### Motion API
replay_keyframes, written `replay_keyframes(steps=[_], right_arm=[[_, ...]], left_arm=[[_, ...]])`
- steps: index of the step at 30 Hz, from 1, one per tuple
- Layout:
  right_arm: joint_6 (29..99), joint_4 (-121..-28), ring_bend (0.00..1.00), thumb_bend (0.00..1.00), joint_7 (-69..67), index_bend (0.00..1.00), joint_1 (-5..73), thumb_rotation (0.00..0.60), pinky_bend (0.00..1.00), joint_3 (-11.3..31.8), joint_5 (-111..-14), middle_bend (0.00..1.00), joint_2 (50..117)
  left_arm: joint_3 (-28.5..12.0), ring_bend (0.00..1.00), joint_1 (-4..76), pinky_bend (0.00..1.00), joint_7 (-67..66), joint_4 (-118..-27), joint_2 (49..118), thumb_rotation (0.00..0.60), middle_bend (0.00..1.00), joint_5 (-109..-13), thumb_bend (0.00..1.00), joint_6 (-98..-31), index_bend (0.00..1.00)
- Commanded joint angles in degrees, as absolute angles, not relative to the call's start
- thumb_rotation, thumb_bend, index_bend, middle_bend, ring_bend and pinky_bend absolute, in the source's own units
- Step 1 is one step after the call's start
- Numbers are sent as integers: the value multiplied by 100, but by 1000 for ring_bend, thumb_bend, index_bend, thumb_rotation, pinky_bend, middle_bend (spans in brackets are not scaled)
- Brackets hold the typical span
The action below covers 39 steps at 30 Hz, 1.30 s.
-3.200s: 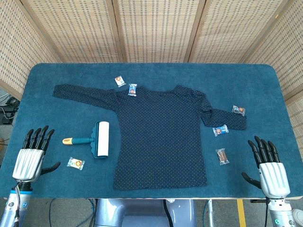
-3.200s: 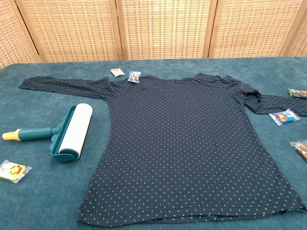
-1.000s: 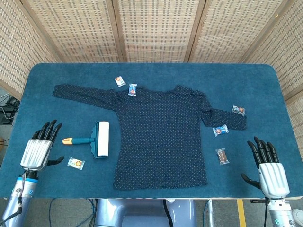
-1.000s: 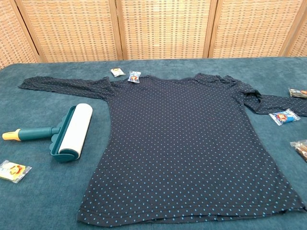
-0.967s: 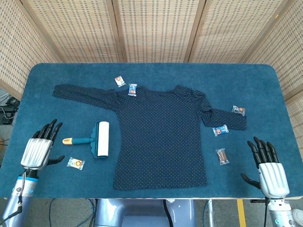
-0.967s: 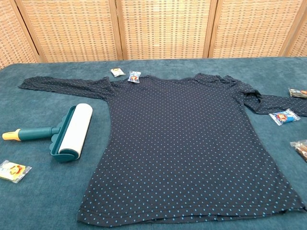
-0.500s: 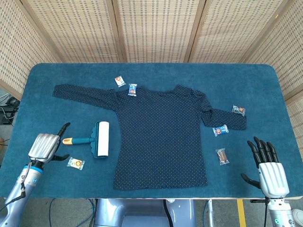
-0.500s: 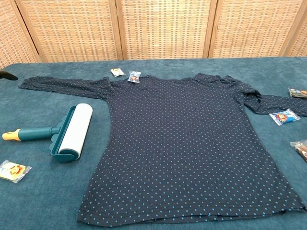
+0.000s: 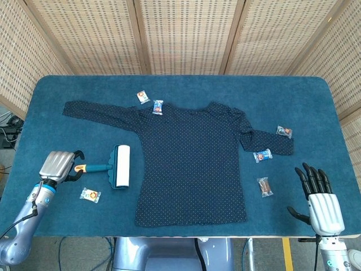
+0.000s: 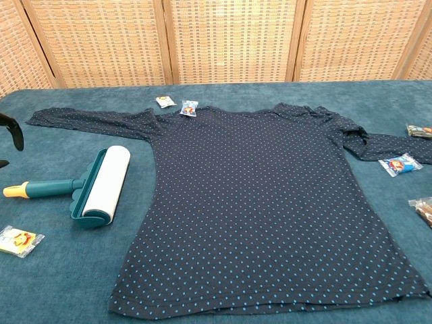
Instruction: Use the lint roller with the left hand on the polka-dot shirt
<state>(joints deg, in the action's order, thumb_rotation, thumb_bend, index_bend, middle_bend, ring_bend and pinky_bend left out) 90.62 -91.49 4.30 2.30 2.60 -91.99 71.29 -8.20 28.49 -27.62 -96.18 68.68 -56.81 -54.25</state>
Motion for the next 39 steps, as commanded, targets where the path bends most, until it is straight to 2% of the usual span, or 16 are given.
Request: replay_keyframes(steps=[1, 7, 18, 39], right_arm=[[9060, -9145, 0, 35, 424, 0, 230, 600, 0, 267, -9185, 0, 7131], [9054, -9124, 0, 36, 425, 0, 236, 600, 0, 282, -9165, 0, 7150], [9063, -9101, 0, 35, 427, 0, 235, 600, 0, 286, -9161, 0, 7176], [9055, -9069, 0, 35, 396, 0, 239, 600, 0, 305, -9123, 0, 7192]], left_arm=[[-762, 784, 2975, 741, -2893, -9464, 6982, 600, 907, -5554, 403, -5370, 411], [-682, 784, 3142, 741, -3054, -9226, 7144, 600, 907, -5363, 402, -5354, 422], [-533, 784, 3314, 741, -3417, -8859, 7509, 600, 907, -5147, 277, -5537, 449], [-375, 785, 3621, 741, -3966, -8055, 8380, 600, 907, -4954, 278, -5678, 460]])
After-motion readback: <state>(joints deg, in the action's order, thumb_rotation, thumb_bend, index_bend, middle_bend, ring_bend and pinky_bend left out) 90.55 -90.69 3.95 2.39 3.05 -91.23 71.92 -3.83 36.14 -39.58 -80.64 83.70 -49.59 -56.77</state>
